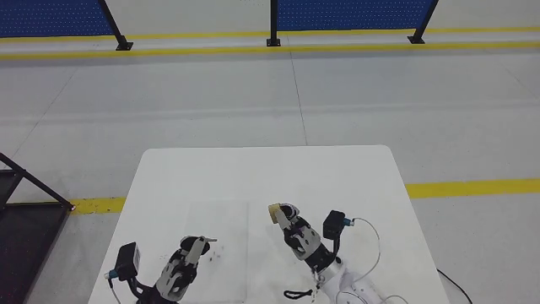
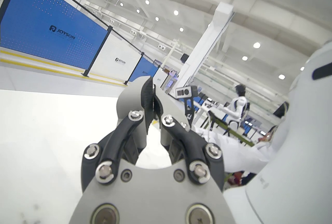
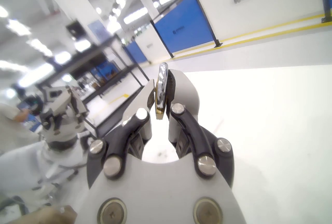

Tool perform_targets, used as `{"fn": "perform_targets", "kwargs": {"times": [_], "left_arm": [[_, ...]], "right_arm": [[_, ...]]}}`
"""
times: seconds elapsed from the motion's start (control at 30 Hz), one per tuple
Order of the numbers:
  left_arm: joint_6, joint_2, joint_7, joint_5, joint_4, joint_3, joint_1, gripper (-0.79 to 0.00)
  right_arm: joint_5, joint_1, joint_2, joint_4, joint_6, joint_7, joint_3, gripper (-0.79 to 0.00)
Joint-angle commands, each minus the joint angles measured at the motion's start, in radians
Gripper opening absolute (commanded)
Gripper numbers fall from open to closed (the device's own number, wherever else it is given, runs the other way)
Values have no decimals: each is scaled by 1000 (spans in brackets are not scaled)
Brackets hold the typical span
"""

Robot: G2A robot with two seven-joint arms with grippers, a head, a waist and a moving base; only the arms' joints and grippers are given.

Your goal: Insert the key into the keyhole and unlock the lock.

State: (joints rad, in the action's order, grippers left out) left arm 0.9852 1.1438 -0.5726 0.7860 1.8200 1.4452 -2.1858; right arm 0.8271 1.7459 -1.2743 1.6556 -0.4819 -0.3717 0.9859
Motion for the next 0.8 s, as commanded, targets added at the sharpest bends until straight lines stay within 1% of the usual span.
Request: {"fn": "perform_targets", "kwargs": {"times": [0.0, 0.07, 0.23, 0.37, 0.47, 0.53, 0.77], "left_arm": [[25, 5, -14, -53, -18, -47, 12, -785], [27, 12, -33, -102, -30, -94, 28, -785], [27, 30, -90, -178, -64, -201, 75, -785], [27, 47, -142, -187, -99, -264, 114, -785], [27, 60, -176, -172, -128, -298, 140, -785], [19, 66, -177, -153, -145, -309, 153, -785], [19, 66, -177, -153, -145, -309, 153, -785]], "right_arm": [[-46, -12, -8, -27, -33, -45, -23, -785], [-106, -22, -17, -59, -102, -84, -59, -785], [-225, -66, -37, -128, -251, -132, -120, -785], [-227, -85, -53, -161, -309, -196, -154, -785], [-204, -97, -64, -178, -338, -244, -171, -785], [-183, -105, -69, -190, -335, -266, -171, -785], [-183, -105, -69, -190, -335, -266, -171, -785]]}}
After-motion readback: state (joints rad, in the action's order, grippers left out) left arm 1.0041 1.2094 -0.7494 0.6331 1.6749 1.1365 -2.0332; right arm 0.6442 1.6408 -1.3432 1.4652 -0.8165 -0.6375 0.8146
